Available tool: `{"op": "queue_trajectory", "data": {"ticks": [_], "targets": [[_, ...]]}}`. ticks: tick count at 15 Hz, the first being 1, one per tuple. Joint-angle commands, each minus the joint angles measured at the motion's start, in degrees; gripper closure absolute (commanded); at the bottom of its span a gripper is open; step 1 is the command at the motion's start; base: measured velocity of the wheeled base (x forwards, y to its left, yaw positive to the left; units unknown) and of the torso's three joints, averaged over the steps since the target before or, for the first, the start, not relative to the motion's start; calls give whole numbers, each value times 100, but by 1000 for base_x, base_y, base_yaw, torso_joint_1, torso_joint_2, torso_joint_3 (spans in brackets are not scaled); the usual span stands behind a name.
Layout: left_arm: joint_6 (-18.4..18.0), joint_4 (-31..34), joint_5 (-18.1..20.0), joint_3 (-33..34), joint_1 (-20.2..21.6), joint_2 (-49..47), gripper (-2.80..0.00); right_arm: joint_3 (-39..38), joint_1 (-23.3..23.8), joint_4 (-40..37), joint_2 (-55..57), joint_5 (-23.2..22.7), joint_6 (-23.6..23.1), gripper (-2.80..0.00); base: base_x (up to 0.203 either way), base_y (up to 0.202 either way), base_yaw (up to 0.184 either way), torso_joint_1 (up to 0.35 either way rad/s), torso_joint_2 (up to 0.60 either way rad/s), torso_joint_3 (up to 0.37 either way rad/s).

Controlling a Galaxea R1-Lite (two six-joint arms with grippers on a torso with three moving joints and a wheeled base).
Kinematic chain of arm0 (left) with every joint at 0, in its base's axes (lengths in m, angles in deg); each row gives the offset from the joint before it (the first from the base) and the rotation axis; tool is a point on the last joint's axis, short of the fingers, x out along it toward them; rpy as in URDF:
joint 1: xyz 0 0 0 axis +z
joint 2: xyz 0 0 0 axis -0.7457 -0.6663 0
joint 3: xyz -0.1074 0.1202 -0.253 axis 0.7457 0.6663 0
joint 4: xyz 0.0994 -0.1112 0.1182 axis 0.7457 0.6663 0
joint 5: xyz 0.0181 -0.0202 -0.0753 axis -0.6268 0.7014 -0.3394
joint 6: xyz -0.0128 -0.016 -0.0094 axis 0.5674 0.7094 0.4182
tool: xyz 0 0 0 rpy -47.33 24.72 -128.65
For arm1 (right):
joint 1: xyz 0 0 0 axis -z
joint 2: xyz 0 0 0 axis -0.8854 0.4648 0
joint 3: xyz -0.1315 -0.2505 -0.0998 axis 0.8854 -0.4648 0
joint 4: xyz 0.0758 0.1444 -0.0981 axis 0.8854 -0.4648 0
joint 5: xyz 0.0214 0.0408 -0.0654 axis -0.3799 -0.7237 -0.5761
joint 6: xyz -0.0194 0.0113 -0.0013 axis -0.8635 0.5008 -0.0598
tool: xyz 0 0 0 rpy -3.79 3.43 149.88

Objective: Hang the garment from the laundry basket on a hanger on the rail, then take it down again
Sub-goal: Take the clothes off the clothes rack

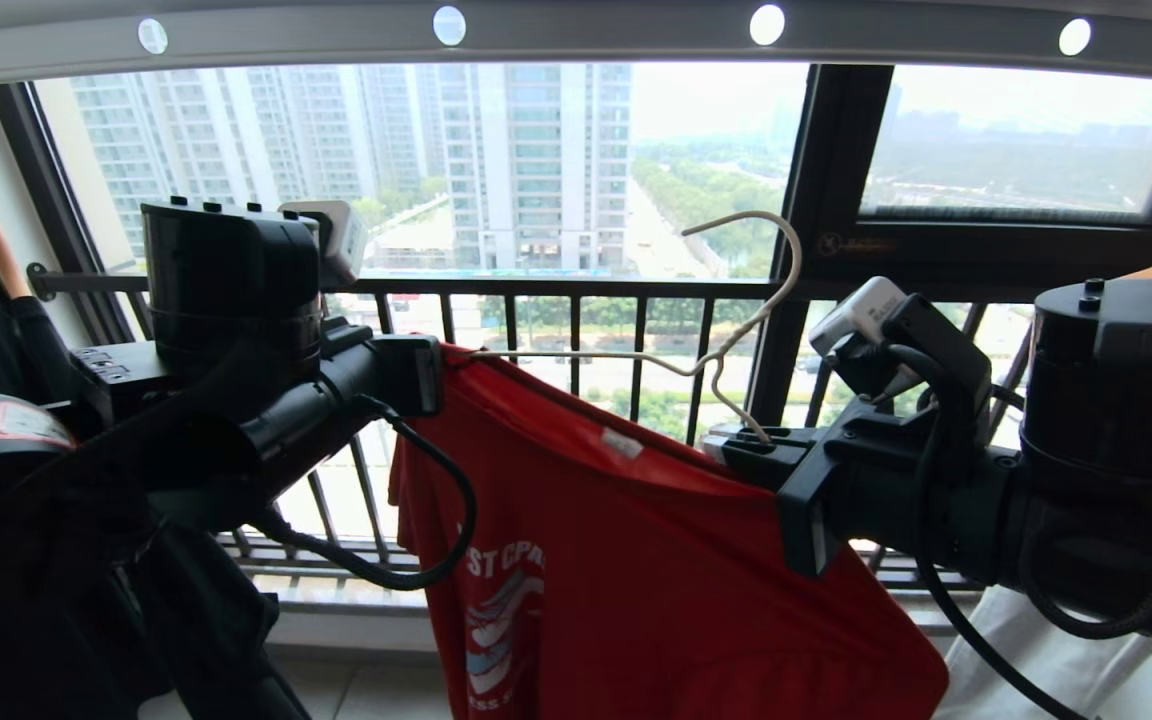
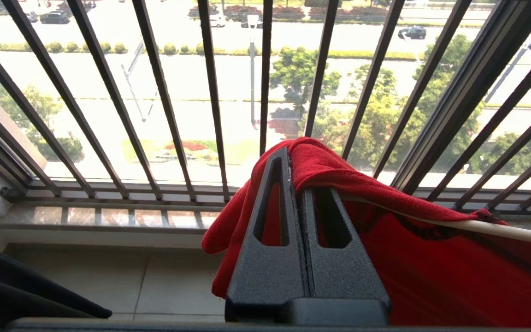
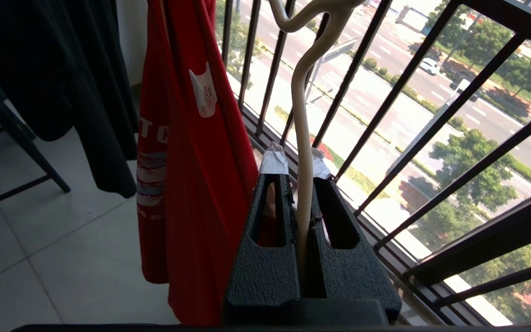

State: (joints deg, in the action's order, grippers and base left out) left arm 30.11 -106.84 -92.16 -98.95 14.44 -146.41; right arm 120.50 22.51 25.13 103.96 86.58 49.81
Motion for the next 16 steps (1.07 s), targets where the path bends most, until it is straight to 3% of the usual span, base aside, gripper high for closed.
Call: {"op": "queue_trajectory", "data": {"ticks": [1,4,5,10,14,16], "targets": [[2,-14,0,-23,146,-105,0,-1,-2,9,11,2,-6,0,0,0,0,0,0,0],[-6,-39,64,3,356,-225,0,-1,-2,9,11,2,-6,0,0,0,0,0,0,0],[16,-38,360,27,414,-222,0,8,6,9,11,2,-6,0,0,0,0,0,0,0],[660,-30,2388,227,1025,-145,0,17,24,9,20,11,-6,0,0,0,0,0,0,0],[1298,-43,4742,379,1915,21,0,35,68,11,24,11,-6,0,0,0,0,0,0,0],[1633,-68,5455,392,2353,9,0,35,68,13,20,11,-6,0,0,0,0,0,0,0]]}}
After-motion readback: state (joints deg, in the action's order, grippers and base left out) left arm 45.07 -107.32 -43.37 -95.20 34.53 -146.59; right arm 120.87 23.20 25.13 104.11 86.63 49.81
